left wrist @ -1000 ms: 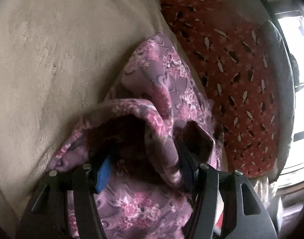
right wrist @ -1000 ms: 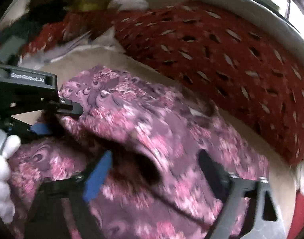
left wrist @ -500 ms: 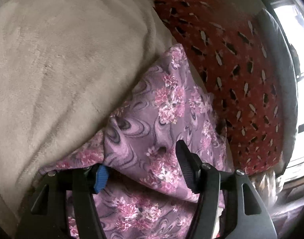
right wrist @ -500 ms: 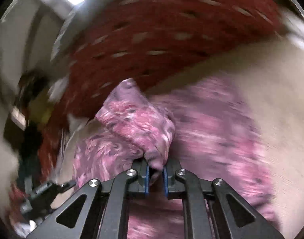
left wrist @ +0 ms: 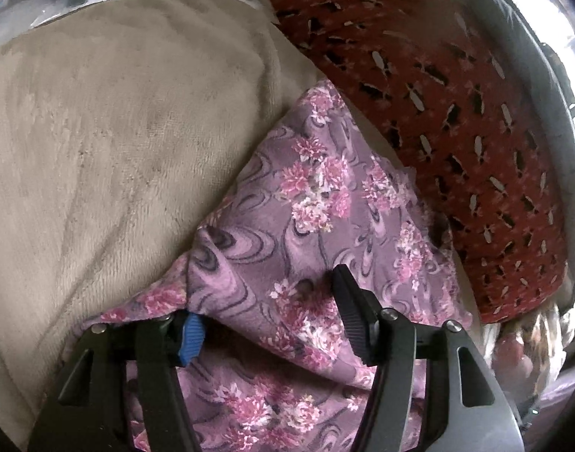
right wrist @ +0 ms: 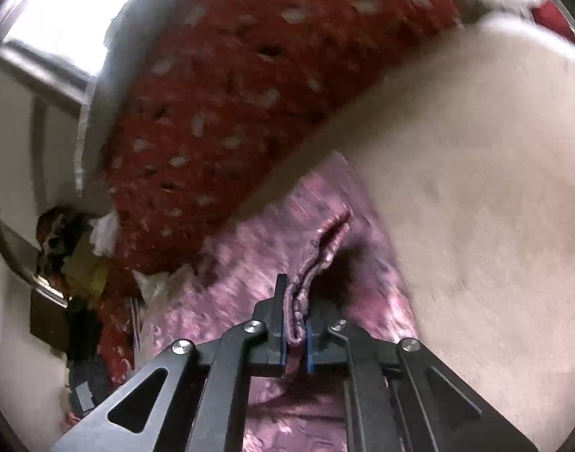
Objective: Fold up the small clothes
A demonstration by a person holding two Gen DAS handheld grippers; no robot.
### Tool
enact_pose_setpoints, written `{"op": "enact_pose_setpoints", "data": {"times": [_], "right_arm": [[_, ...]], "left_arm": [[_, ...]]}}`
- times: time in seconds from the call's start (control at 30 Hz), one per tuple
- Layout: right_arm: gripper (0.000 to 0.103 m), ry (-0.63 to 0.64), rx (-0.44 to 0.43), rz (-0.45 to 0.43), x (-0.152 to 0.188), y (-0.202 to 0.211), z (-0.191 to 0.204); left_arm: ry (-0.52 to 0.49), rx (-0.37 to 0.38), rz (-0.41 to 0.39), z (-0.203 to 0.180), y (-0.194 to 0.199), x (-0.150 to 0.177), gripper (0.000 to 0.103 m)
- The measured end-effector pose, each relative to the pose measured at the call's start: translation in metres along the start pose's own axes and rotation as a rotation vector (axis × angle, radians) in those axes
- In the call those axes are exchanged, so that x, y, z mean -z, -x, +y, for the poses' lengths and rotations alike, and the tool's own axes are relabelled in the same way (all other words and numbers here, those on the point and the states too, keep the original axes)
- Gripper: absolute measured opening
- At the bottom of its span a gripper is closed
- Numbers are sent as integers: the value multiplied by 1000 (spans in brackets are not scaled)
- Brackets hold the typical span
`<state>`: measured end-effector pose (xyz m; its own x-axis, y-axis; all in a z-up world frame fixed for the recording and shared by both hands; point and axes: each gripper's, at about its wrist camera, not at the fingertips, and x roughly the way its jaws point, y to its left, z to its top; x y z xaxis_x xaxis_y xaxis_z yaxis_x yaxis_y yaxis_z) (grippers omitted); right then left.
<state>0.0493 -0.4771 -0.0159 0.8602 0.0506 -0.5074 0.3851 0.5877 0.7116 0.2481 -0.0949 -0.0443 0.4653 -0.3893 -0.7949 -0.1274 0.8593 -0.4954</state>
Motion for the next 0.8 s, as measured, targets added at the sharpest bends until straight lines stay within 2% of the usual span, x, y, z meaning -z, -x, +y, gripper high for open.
{"op": "enact_pose_setpoints", "data": {"times": [0.07, 0.1, 0.13, 0.17, 0.2, 0.23, 0.3, 0.33, 0.4, 0.43, 0.5, 0.57, 0.67, 0.8], "right_arm": [[6, 31, 22, -28, -2, 3, 0], [7, 37, 73, 3, 0, -3, -5], [7, 40, 150, 75, 2, -14, -14], [7, 32, 193, 144, 6, -22, -22], [7, 19, 164, 129, 7, -14, -24], [15, 18, 164, 110, 7, -2, -21], [15, 60, 157, 93, 11, 20, -10], [16, 102, 134, 122, 16, 30, -4], [26, 157, 138, 214, 30, 35, -4], [38, 194, 168, 327, 44, 31, -6], [36, 252, 228, 449, 66, 27, -10], [36, 317, 233, 448, 79, 47, -4], [36, 303, 250, 482, 92, 69, -5], [41, 318, 256, 461, 104, 119, -11]], "left_arm": [[-26, -28, 2, -4, -4, 0, 59], [-38, -41, -3, -6, -5, 1, 59], [-58, -55, -9, -9, -6, 2, 59], [-80, -68, -14, -11, -6, 4, 59], [-105, -82, -16, -14, -5, 6, 59], [-127, -94, -6, -16, -3, 9, 59], [-144, -112, 18, -18, 3, 17, 59], [-152, -119, 32, -19, 7, 23, 59], [-206, -147, 83, -24, 13, 38, 59], [-243, -162, 104, -25, 16, 47, 59], [-333, -191, 156, -24, 27, 67, 59], [-362, -182, 238, -15, 33, 79, 59], [-354, -139, 320, 12, 61, 85, 59], [-298, -124, 348, 61, 102, 82, 59]]}}
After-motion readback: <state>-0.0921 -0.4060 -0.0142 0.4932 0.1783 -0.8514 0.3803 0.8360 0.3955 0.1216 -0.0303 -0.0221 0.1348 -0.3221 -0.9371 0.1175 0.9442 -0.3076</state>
